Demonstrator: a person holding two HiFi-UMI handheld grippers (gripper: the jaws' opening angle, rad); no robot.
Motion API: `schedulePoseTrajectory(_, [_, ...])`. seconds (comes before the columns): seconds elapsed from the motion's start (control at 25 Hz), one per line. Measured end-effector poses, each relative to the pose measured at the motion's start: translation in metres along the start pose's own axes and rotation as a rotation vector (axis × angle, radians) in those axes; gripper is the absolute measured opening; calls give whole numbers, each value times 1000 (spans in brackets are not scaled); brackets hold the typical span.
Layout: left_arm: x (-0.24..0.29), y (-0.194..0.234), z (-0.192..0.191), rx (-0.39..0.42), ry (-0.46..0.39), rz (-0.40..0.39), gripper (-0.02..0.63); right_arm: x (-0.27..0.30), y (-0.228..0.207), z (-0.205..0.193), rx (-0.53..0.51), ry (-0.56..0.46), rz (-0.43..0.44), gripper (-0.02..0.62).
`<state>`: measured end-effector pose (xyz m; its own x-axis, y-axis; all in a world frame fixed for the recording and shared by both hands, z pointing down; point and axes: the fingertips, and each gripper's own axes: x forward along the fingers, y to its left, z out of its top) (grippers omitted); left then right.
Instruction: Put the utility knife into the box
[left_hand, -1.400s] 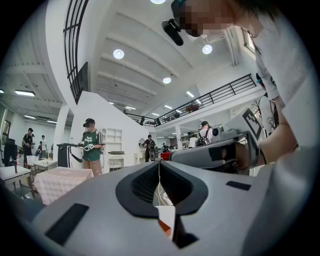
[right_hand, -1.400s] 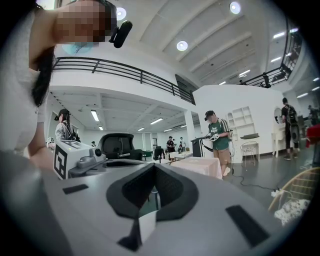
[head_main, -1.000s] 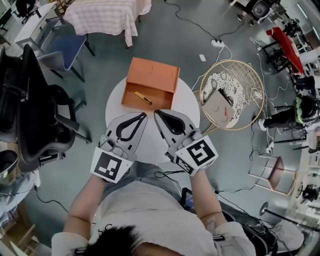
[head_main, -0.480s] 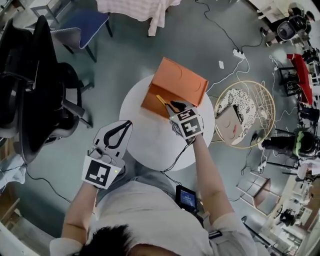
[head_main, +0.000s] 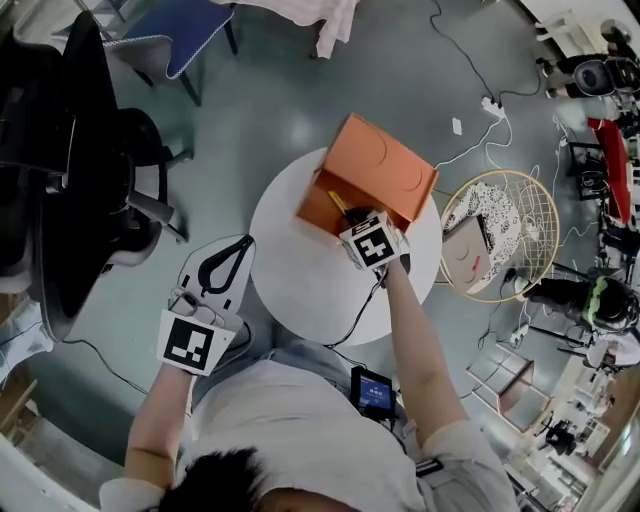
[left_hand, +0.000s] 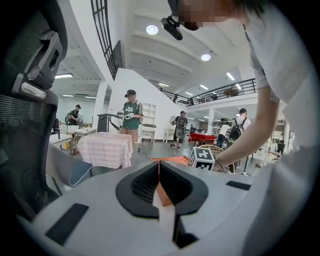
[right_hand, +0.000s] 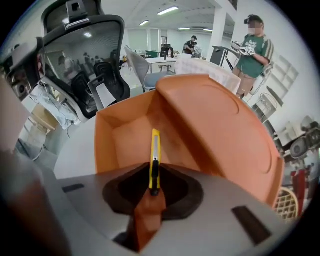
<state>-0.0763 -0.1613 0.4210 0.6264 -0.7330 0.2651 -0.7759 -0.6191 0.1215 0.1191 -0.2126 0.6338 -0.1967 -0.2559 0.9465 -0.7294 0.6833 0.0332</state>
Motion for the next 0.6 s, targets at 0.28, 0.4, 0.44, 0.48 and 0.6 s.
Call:
schedulePoseTrajectory(0.28, [12, -18, 4, 17, -16, -65, 10, -79, 12, 26, -13, -252, -70, 71])
schedulePoseTrajectory(0.4, [11, -33, 5, 25, -18, -85, 11, -115, 55, 11, 29, -345, 63, 71])
schedulePoseTrajectory(0.44, [11, -38, 5, 30, -22, -91, 11, -116, 74, -2, 46, -333, 117, 71])
schedulePoseTrajectory(0.48, [9, -41, 3, 35, -28, -98, 11, -109, 93, -19, 61, -300, 159, 71])
schedulePoseTrajectory(0.6, [1, -52, -1, 41, -54, -109, 10, -70, 143, -70, 76, -160, 192, 71])
